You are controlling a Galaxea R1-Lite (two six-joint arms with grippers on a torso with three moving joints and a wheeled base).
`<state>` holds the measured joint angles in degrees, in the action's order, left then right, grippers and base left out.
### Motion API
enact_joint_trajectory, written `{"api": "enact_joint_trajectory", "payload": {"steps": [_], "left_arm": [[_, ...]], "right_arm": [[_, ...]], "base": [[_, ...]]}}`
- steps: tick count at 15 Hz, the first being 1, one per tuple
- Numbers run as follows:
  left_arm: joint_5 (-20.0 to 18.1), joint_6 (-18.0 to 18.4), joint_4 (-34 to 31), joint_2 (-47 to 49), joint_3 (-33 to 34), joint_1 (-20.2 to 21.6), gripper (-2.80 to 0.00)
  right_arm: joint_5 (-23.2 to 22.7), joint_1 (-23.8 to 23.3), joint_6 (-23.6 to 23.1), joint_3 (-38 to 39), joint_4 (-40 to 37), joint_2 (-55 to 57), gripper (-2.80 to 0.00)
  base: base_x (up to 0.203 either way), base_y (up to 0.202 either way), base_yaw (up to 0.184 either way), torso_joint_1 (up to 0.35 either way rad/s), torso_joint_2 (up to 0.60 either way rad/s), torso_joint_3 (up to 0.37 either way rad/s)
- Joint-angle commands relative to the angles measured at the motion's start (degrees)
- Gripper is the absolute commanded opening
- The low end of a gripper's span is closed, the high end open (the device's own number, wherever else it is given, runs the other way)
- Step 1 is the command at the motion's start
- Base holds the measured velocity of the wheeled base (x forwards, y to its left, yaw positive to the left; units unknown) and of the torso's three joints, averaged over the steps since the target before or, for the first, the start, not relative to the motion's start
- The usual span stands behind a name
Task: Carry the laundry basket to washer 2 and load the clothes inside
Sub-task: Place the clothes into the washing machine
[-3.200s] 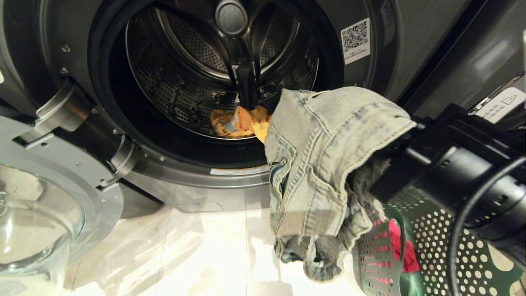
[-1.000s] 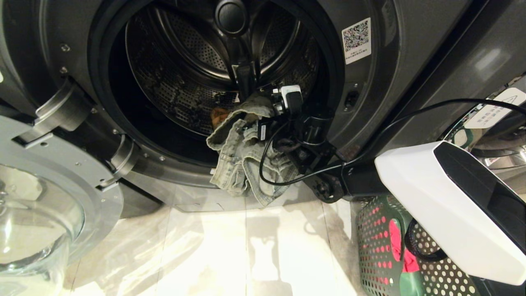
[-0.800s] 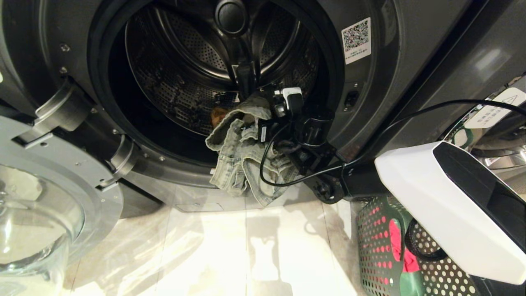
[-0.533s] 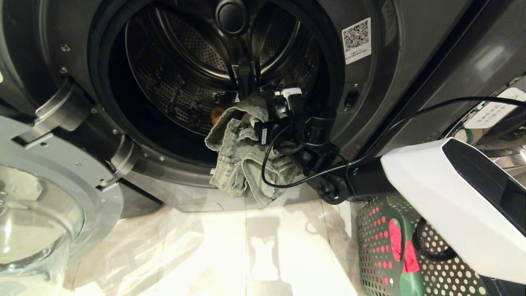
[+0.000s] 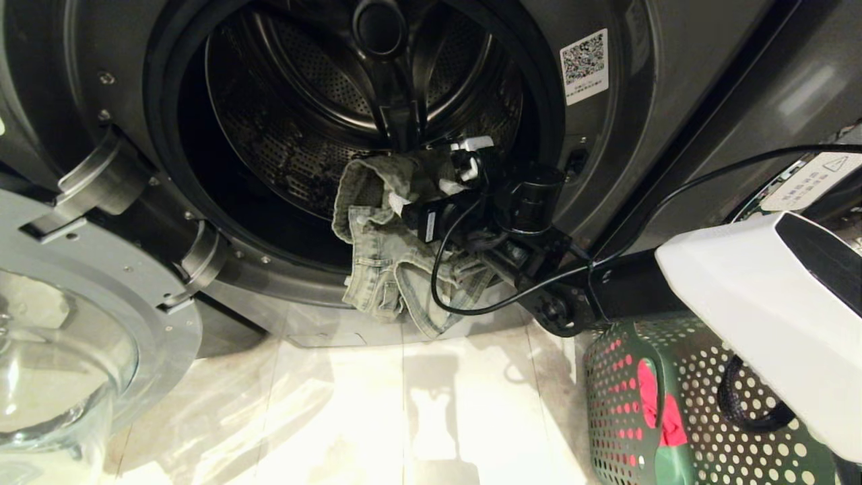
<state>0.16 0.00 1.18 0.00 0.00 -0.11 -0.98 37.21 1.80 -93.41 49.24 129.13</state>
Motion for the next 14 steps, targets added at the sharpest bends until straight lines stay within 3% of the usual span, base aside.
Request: {"api": "enact_joint_trajectory", "payload": {"steps": [1,7,10,12,14], "left_arm": [[0.0,0.0,0.0,0.1,0.4,0.0,-2.8],[0.0,0.0,0.0,0.1,0.4,0.0,-2.8],[0.0,0.0,0.0,0.1,0.4,0.0,-2.8],[0.0,0.0,0.0,0.1,0.4,-0.1,-2.8],[0.0,0.0,0.0,0.1,0.4,0.0,-2.8]], "right_arm": [[-0.2,0.0,0.0,0.7,0.3,-1.8,0.0],[-1.9,0.3,0.0,7.1,0.5,-6.3,0.0],[-4.0,0.3,-0.5,17.5,0.6,-11.1,0.0],[-4.7,0.4,-2.9,24.2,0.8,-14.0,0.0],[-4.9,0.3,-8.5,30.9,3.7,-15.4,0.0]], "base": [[0.0,0.0,0.0,0.0,0.0,0.0],[0.0,0.0,0.0,0.0,0.0,0.0],[0.0,0.0,0.0,0.0,0.0,0.0],[0.0,0.0,0.0,0.0,0.0,0.0],[0.0,0.0,0.0,0.0,0.0,0.0]]}}
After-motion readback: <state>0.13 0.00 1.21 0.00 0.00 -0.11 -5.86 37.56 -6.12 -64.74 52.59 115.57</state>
